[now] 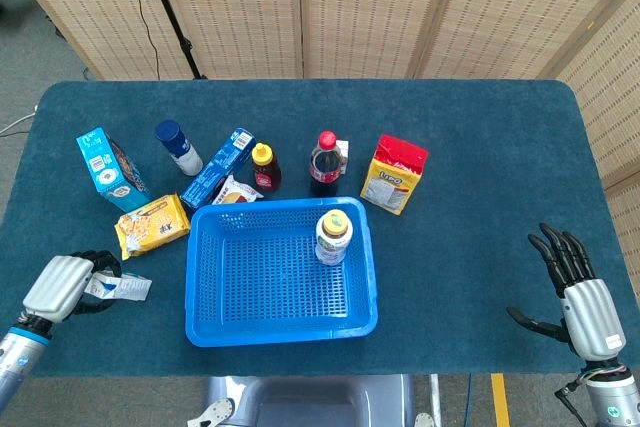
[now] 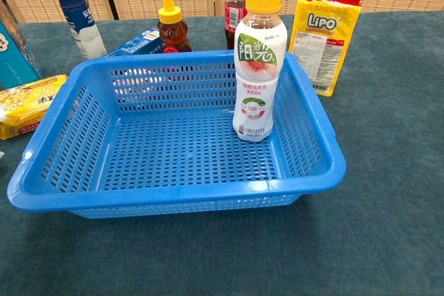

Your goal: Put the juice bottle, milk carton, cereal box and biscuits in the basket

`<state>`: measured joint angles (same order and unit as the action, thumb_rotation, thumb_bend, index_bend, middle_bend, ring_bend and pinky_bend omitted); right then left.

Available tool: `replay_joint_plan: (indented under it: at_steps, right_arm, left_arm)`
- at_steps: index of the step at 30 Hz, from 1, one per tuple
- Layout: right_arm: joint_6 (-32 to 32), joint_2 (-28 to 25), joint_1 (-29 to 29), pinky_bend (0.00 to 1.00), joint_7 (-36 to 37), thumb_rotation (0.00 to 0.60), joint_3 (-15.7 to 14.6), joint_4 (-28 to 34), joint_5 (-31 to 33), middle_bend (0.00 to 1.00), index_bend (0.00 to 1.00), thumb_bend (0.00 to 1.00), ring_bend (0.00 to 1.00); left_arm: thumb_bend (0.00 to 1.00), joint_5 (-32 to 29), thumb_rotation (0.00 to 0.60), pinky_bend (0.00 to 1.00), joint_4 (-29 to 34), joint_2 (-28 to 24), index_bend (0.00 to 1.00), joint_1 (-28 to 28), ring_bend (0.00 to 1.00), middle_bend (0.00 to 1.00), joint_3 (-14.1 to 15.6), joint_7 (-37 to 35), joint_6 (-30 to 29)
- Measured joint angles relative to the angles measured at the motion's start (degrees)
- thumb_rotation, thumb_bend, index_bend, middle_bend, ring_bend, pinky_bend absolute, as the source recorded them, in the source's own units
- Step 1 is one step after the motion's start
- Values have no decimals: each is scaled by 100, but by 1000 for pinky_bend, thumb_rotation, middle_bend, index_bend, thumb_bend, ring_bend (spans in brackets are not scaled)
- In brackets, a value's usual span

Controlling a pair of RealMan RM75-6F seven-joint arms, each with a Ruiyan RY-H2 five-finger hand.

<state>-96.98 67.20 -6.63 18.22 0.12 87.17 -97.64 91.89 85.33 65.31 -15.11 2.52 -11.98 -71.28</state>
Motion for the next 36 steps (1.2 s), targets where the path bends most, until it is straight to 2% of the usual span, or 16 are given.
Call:
replay_joint_plan:
  at_steps: [6, 13, 16, 18, 24, 28, 36]
  right_arm:
    - [4, 5, 26, 0, -7, 600, 39, 18, 13, 0, 16, 0, 0]
    - [43, 25, 34, 0, -43, 600, 73, 36, 22, 0, 14, 0, 0]
    - [48, 31, 43, 0, -66, 600, 88, 46, 25, 0, 11, 0, 0]
    - [49, 33, 52, 0, -69, 600, 96, 47, 31, 0, 10, 0, 0]
    - [95, 47, 55, 0, -83, 600, 139, 30, 85, 0, 8, 0, 0]
    - [109, 59, 57, 0, -121, 600, 153, 37, 87, 0, 8, 0, 0]
    - [159, 64, 73, 0, -158, 600, 195, 44, 168, 0, 7, 0, 0]
  left_arm:
    - [281, 421, 600, 505, 143, -262, 672, 14, 444, 478, 8, -346, -494]
    - [285, 1803, 600, 505, 333, -688, 686, -106, 443, 486, -138, -305, -1816]
    - [284, 2336, 600, 505, 570, -806, 690, -321, 433, 487, -247, 48, -2033]
    - [283, 2544, 600, 505, 701, -823, 690, -497, 430, 487, -290, 212, -1912]
    - [282, 2859, 600, 505, 920, -637, 691, -1117, 420, 487, -423, 940, -1004]
    - [281, 2978, 600, 505, 890, -251, 695, -1548, 418, 487, -466, 1385, -339]
    - [279, 2987, 600, 505, 625, 519, 695, -2054, 404, 486, -395, 1756, 416]
